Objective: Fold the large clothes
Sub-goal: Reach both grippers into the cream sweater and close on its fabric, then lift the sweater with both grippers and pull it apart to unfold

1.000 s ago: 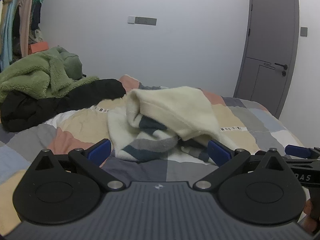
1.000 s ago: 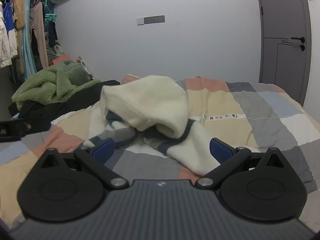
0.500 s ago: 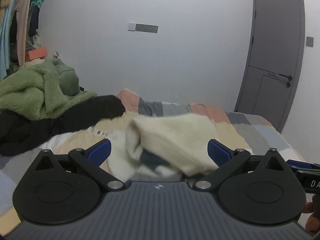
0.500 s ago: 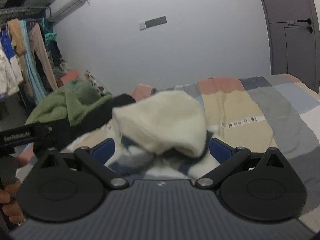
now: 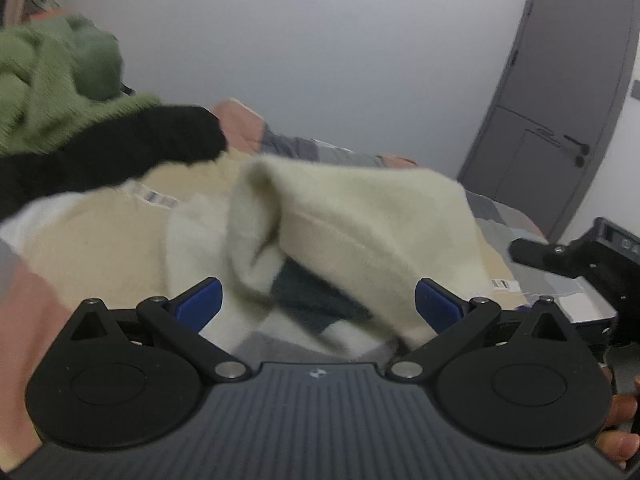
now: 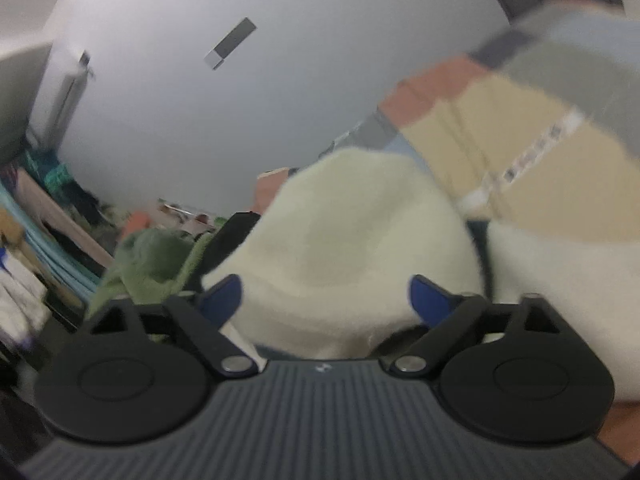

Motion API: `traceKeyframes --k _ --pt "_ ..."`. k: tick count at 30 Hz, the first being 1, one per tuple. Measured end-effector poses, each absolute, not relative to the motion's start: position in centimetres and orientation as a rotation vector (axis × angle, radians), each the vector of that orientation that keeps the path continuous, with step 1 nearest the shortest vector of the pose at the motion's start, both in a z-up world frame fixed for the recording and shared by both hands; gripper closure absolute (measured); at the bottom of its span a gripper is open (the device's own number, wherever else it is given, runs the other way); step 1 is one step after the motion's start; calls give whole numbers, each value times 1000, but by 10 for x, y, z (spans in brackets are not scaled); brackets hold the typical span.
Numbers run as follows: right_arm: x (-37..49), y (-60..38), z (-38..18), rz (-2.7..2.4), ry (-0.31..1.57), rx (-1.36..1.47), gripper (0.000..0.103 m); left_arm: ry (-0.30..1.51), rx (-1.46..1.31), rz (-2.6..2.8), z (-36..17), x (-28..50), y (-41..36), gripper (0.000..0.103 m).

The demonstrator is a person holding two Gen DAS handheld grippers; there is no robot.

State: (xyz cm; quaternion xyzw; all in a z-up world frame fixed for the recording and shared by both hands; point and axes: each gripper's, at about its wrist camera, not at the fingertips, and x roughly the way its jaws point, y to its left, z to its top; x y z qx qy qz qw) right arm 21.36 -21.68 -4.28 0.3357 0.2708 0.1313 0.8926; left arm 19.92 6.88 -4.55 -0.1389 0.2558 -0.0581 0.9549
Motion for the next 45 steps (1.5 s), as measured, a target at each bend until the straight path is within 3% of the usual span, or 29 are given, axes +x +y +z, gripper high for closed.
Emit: traceKeyframes --k 12,18,20,22,25,31,45 --pt "208 -205 -100 121 692 910 20 517 -426 -315 -116 243 99 0" --pt "215 -196 -105 73 535 947 21 535 -501 -318 -132 242 121 0" --pt "218 -190 -99 60 507 927 32 531 -551 -305 -137 241 130 0" --pt "220 -186 -92 32 521 913 62 529 -618 -321 -140 238 138 0" --pt "216 -189 -83 1 514 898 81 538 -671 -378 -138 234 142 0" --pt "198 -199 -48 50 472 800 87 484 -702 -412 -121 221 145 0" --pt "146 -258 -7 181 447 656 88 442 -727 -462 -69 142 127 0"
